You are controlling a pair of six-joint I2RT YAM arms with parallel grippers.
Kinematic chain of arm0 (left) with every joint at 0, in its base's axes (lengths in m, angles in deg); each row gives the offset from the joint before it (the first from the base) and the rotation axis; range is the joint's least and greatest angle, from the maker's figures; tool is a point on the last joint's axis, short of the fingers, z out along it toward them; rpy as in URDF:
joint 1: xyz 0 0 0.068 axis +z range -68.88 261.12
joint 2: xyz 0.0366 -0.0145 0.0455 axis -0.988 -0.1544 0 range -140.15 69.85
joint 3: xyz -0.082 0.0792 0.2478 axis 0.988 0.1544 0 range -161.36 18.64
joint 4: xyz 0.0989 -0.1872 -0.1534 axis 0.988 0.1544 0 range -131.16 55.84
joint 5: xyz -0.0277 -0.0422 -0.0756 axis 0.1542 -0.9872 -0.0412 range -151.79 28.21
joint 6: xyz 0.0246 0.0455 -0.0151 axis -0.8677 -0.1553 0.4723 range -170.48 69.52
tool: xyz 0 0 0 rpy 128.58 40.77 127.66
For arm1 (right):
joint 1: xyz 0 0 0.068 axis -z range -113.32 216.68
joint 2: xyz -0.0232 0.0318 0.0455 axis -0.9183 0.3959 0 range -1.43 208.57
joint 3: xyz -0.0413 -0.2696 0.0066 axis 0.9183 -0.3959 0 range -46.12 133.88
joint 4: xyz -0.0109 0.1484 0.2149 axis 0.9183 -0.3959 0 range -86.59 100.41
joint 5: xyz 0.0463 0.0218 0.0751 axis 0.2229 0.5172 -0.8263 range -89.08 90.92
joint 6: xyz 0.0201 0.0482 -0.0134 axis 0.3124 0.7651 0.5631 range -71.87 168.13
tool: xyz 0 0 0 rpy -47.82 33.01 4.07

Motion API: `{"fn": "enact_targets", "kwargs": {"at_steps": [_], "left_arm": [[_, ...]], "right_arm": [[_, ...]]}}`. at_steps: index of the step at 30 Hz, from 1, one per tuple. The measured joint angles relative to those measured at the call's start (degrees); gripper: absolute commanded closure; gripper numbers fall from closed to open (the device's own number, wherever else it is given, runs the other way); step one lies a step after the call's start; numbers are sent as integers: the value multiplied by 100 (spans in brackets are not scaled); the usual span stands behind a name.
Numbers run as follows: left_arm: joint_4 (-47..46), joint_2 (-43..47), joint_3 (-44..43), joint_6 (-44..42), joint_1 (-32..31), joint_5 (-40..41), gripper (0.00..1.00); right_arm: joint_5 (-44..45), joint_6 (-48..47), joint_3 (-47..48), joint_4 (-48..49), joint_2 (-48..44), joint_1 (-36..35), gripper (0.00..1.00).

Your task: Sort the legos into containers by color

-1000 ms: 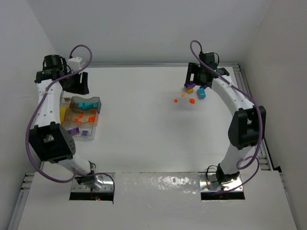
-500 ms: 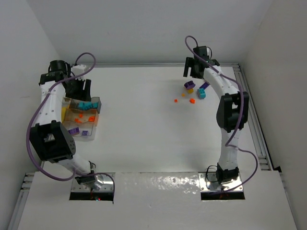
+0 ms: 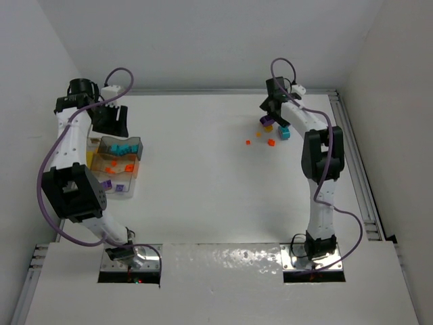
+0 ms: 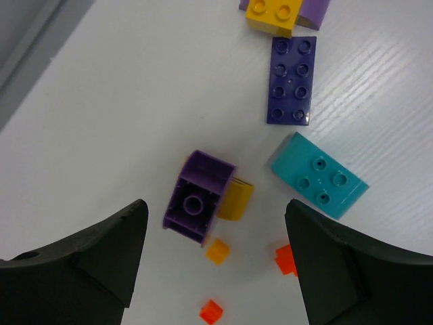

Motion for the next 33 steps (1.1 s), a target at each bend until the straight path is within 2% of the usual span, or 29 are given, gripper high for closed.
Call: {"fn": "enact_targets", "kwargs": {"at_steps": [7,14,16,18,19,21,22,24,25,27,31,33], "left_arm": [[4,-4,0,-7,0,20,42],[4,-4,4,-24,0,55,42],[4,-4,4,-24,0,66,42],[4,-4,4,-22,2,70,42],[4,-4,4,-24,0,70,42],[4,-4,4,-24,0,85,42],[4,-4,4,-24,0,94,42],[4,-4,7,-26,0,111,42],[4,-4,11,-28,0,114,42],[4,0,31,-46,0,111,42],[9,20,57,-166,0,4,45],[2,79,87,-374,0,-208,46]], "right_arm": [[140,872,356,-33,144,-219,19],[70,1279,356,-46,444,-236,20],[52,1331,356,-72,568,-236,23],[50,1360,356,-83,656,-229,29],[50,1381,356,-85,697,-229,37],[48,1401,345,-79,730,-223,46],[48,1405,330,-70,737,-216,57],[24,1384,286,20,737,-208,71],[39,1353,282,63,721,-208,85],[-52,1307,225,214,656,-208,99],[-295,962,61,492,573,-208,100],[-726,531,-216,852,437,-203,100]]}}
